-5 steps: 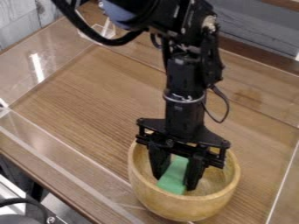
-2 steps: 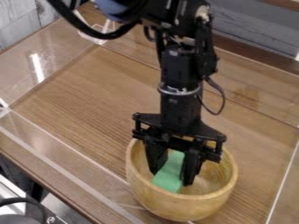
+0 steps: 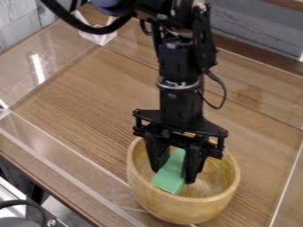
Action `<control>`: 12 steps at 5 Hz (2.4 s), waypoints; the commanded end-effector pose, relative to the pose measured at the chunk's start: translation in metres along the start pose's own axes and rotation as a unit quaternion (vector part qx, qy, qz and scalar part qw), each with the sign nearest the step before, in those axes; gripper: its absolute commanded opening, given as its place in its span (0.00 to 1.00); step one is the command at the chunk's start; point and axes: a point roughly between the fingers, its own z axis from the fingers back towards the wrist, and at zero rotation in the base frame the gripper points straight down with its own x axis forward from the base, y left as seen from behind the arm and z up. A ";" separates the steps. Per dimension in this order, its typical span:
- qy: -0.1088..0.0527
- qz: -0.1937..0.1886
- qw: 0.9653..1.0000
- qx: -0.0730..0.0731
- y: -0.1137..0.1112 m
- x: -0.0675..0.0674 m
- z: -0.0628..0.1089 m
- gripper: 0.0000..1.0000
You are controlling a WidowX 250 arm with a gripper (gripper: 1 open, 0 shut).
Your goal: Remove the green block from inside the brown bowl and put it on the table
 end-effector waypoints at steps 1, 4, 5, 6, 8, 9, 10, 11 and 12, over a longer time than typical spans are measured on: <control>-0.028 -0.003 1.000 -0.014 -0.002 0.005 0.017 0.00; -0.032 -0.007 0.999 -0.028 0.000 0.004 0.023 0.00; -0.033 -0.008 0.999 -0.032 0.001 0.004 0.026 0.00; -0.034 -0.008 0.999 -0.037 0.001 0.003 0.027 0.00; -0.036 -0.010 0.998 -0.045 0.002 0.003 0.030 0.00; -0.036 -0.012 0.998 -0.049 0.002 0.002 0.032 0.00; -0.036 -0.009 0.998 -0.052 0.000 0.005 0.038 0.00; -0.036 -0.006 0.998 -0.055 -0.003 0.008 0.041 0.00; -0.035 -0.001 0.998 -0.058 -0.006 0.012 0.046 0.00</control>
